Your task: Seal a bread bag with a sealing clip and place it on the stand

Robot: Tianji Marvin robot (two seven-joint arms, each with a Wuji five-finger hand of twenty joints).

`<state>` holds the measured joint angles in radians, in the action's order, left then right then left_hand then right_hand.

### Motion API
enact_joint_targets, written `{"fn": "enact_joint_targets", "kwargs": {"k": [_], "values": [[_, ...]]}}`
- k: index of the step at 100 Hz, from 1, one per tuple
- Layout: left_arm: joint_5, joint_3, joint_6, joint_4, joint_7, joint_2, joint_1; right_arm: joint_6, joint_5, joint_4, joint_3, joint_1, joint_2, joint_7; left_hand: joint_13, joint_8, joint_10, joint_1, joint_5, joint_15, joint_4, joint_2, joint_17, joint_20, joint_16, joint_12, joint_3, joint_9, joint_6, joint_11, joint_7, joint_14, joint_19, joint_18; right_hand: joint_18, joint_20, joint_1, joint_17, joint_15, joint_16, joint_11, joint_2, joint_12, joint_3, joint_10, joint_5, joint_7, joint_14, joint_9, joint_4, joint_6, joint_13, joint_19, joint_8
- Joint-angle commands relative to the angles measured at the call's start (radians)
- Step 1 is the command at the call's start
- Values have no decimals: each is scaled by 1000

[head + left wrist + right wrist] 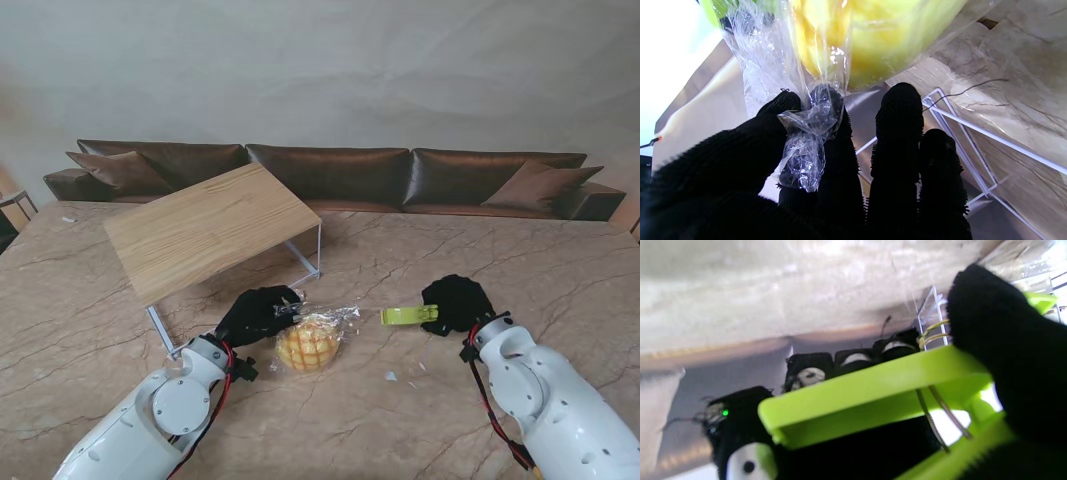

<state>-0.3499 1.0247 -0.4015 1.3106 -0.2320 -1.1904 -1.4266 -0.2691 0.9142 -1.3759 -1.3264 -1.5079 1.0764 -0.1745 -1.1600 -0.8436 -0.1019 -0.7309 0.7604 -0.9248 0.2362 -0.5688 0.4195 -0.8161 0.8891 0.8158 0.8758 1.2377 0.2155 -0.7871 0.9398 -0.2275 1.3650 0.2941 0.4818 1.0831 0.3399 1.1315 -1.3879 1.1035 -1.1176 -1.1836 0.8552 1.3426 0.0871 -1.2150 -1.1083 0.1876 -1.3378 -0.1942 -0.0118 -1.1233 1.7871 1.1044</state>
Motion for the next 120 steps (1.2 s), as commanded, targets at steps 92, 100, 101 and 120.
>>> {"fn": "enact_joint_targets", "kwargs": {"k": [92,100,101,120], "values": [[4,-14,12,30,74,14,17,-30,121,87,352,286,17,-270,-6,-31,-68,-50,35,-23,-18,67,-4,-27,16,35,45,18,113,-53,94,14,30,-2,2,15,193,35,-472,136,-501,47,104,52,28,-141,-535,-57,-112,30,211,-177,290,50],[5,-14,13,29,72,13,17,-42,136,106,384,304,15,-292,-8,-30,-67,-49,37,-24,-18,66,-3,-27,16,35,47,20,112,-53,95,14,30,-3,0,15,190,35,-472,136,-502,45,104,55,25,-141,-535,-59,-112,29,214,-177,289,52],[5,-14,13,29,72,13,17,-43,138,108,388,307,14,-295,-8,-30,-67,-49,37,-24,-18,65,-3,-27,16,35,46,20,112,-53,95,14,30,-3,-1,15,189,35,-472,136,-502,46,104,56,25,-141,-535,-59,-112,29,214,-177,289,52],[8,-16,11,23,73,13,20,-54,181,143,458,345,6,-337,-11,-29,-68,-47,38,-25,-18,62,0,-27,15,35,50,22,112,-53,96,13,33,-4,-7,13,182,35,-472,134,-502,43,104,58,20,-141,-535,-64,-112,28,220,-178,287,54]]}}
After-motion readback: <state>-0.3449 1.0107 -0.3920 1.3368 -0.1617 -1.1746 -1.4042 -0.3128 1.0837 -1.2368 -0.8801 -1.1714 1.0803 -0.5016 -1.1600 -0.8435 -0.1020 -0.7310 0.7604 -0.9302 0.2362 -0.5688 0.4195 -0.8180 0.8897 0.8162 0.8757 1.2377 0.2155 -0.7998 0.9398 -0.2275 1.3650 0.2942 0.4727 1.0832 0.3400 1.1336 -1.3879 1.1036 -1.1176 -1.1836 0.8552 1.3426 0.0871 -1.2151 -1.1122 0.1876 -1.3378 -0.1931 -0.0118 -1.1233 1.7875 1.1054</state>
